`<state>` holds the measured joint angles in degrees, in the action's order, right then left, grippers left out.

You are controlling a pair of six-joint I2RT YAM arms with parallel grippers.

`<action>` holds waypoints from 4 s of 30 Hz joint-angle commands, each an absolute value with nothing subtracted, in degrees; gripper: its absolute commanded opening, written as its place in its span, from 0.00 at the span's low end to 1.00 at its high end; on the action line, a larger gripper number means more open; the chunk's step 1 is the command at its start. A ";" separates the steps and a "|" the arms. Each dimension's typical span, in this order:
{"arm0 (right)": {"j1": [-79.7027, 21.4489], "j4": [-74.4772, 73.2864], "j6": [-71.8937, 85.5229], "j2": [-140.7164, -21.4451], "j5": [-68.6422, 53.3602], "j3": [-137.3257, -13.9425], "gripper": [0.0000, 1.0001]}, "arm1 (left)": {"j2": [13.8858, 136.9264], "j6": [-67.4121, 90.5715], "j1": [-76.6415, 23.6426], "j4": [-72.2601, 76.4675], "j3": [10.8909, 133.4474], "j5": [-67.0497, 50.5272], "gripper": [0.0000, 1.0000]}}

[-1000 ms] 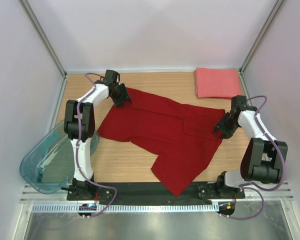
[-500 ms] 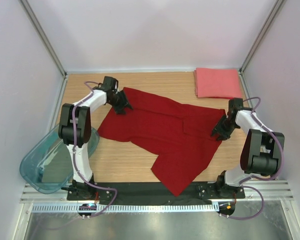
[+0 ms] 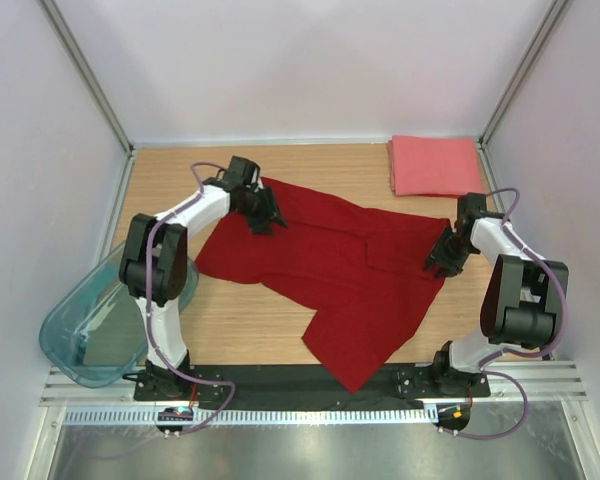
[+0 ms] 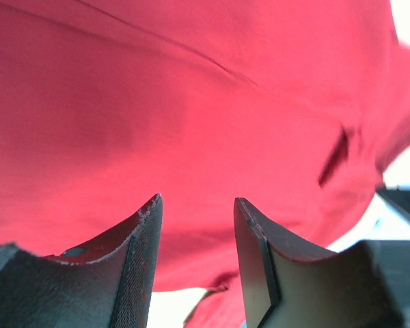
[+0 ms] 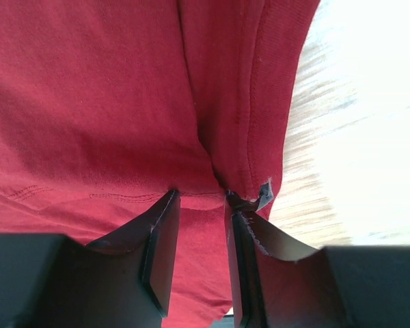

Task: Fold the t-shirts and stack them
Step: Fold the tshirt

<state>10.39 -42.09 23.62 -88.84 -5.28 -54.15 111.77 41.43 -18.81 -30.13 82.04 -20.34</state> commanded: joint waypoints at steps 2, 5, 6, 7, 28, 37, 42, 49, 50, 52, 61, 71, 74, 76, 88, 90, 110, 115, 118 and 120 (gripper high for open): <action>10.46 -39.99 22.06 -89.12 -5.62 -55.37 0.37 | 110.03 41.39 -27.76 -25.68 84.02 -27.14 0.47; 10.46 -39.20 22.58 -89.73 -6.76 -55.89 0.32 | 112.23 42.19 -33.47 -24.00 85.69 -27.95 0.47; 10.46 -39.46 22.85 -90.35 -6.94 -56.16 0.30 | 112.85 42.19 -34.97 -23.91 87.35 -27.60 0.47; 10.37 -39.90 23.11 -90.61 -7.12 -57.03 0.25 | 114.24 42.36 -37.68 -23.82 87.97 -27.08 0.47; 10.20 -50.01 36.91 -84.99 -19.24 -61.26 0.01 | 126.12 46.84 -46.76 -23.47 99.14 -19.07 0.56; 10.20 -50.98 36.48 -86.74 -18.10 -63.89 0.01 | 130.25 47.90 -47.28 -23.38 103.97 -19.51 0.49; 10.20 -50.80 36.12 -86.92 -17.93 -64.51 0.01 | 131.92 48.43 -47.90 -23.38 105.73 -19.34 0.42; 10.20 -51.24 35.33 -86.40 -17.14 -64.16 0.01 | 133.86 48.69 -48.43 -23.64 107.31 -19.51 0.39; 10.20 -51.24 35.42 -86.22 -17.14 -64.07 0.01 | 134.38 48.69 -48.60 -23.82 107.66 -19.69 0.39; 10.20 -51.24 35.51 -86.05 -17.14 -64.16 0.01 | 134.91 48.69 -48.78 -24.08 108.28 -20.12 0.37; 10.20 -50.80 35.60 -85.78 -17.05 -63.99 0.01 | 134.56 45.53 -49.39 -26.98 109.94 -18.37 0.12; 10.02 -58.00 30.94 -83.41 -8.27 -65.39 0.01 | 128.59 39.38 -49.39 -36.02 112.32 -15.47 0.00; 9.50 -59.06 30.76 -82.27 -7.56 -64.25 0.01 | 127.62 38.06 -49.22 -37.96 112.32 -15.73 0.00; 9.14 -59.32 30.85 -81.48 -8.43 -63.38 0.01 | 127.35 37.79 -49.13 -39.28 112.32 -16.78 0.00; 7.03 -63.28 32.61 -77.17 -9.23 -60.21 0.01 | 126.39 37.09 -48.25 -41.22 109.78 -18.37 0.00; 7.03 -63.54 32.61 -76.64 -9.14 -59.07 0.01 | 126.21 36.91 -48.25 -41.22 109.25 -18.54 0.00; 6.94 -57.75 32.96 -82.35 -5.99 -59.48 0.29 | 125.25 33.14 -45.09 -41.84 104.94 -18.46 0.39; 7.29 -50.37 36.73 -85.24 -3.78 -66.08 0.39 | 118.14 29.45 -37.47 -41.13 103.80 -18.37 0.62; 7.64 -47.29 37.18 -90.67 -1.41 -70.48 0.42 | 116.37 28.48 -31.23 -39.91 104.15 -18.72 0.62; 8.08 -46.06 36.04 -93.15 -0.45 -73.91 0.43 | 116.45 28.04 -27.88 -38.50 104.32 -19.25 0.59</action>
<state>7.44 -50.92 35.44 -89.73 -3.79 -70.00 120.22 30.59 -33.06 -40.77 103.04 -18.74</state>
